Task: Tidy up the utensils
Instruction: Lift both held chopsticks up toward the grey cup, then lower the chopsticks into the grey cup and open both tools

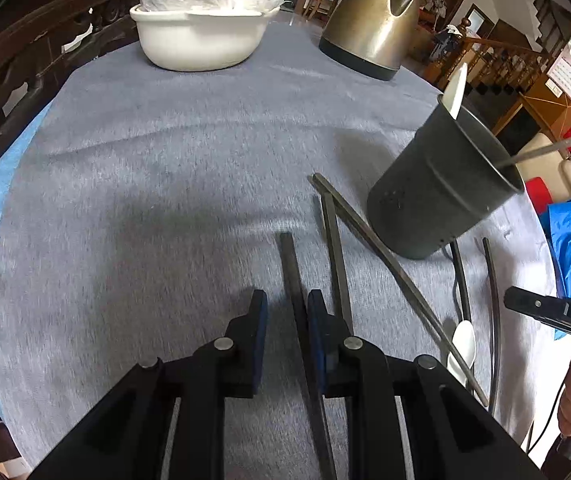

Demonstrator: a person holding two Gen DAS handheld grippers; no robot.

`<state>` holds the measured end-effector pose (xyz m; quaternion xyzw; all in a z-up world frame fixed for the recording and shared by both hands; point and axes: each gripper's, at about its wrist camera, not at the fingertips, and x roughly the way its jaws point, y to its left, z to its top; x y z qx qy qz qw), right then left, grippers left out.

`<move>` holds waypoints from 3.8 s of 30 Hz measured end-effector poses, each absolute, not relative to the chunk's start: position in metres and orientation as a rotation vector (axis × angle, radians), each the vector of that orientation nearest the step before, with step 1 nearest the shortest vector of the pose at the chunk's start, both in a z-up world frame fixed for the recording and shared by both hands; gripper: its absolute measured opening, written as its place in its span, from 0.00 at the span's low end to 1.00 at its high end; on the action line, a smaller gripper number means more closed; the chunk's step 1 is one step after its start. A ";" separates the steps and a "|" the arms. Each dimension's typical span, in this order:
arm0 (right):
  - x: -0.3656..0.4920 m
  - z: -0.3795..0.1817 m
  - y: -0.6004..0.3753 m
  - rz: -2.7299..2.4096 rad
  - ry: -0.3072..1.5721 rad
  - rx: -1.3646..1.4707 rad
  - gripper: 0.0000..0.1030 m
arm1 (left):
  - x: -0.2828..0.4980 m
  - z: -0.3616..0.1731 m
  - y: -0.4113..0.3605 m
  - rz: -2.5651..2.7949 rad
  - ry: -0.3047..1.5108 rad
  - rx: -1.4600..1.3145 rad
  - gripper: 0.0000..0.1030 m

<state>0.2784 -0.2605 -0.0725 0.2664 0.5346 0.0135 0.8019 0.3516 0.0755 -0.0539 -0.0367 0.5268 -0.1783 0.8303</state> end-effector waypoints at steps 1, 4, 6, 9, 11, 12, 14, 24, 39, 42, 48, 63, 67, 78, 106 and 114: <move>0.285 -0.073 -0.260 0.017 1.150 0.573 0.22 | 0.354 -0.054 0.075 -0.381 1.122 -0.079 0.20; 0.300 -0.076 -0.257 -0.018 1.173 0.559 0.22 | 0.363 -0.055 0.069 -0.385 1.138 -0.079 0.20; 0.308 -0.078 -0.251 -0.046 1.206 0.545 0.22 | 0.369 -0.056 0.067 -0.385 1.150 -0.093 0.20; 0.318 -0.076 -0.239 -0.073 1.217 0.474 0.21 | 0.374 -0.055 0.065 -0.386 1.158 -0.091 0.20; 0.320 -0.075 -0.233 -0.096 1.225 0.413 0.21 | 0.379 -0.056 0.063 -0.390 1.161 -0.086 0.20; 0.323 -0.074 -0.228 -0.109 1.232 0.375 0.19 | 0.381 -0.056 0.062 -0.387 1.165 -0.085 0.20; 0.328 -0.074 -0.219 -0.132 1.242 0.305 0.12 | 0.380 -0.056 0.062 -0.374 1.166 -0.074 0.13; 0.299 -0.062 -0.220 -0.094 1.116 0.311 0.06 | 0.371 -0.049 0.063 -0.338 1.104 -0.066 0.07; 0.215 0.028 -0.244 0.085 0.763 0.439 0.06 | 0.325 0.051 0.078 -0.361 0.834 -0.154 0.07; 0.210 0.049 -0.238 0.117 0.678 0.432 0.06 | 0.315 0.075 0.080 -0.368 0.778 -0.162 0.06; 0.200 0.093 -0.229 0.162 0.500 0.437 0.06 | 0.303 0.116 0.072 -0.399 0.680 -0.158 0.06; 0.244 0.172 -0.185 0.042 0.015 0.358 0.06 | 0.313 0.209 0.055 -0.440 0.458 -0.170 0.06; 0.261 0.176 -0.172 -0.030 -0.057 0.350 0.06 | 0.325 0.218 0.054 -0.409 0.392 -0.208 0.06; 0.322 0.138 -0.128 -0.091 0.024 0.230 0.06 | 0.358 0.162 0.050 -0.342 0.387 -0.260 0.07; 0.278 0.101 -0.161 0.133 0.449 0.346 0.64 | 0.339 0.129 0.048 -0.421 0.637 -0.158 0.27; 0.212 0.124 -0.211 0.151 0.300 0.525 0.65 | 0.289 0.122 0.071 -0.337 0.594 -0.170 0.47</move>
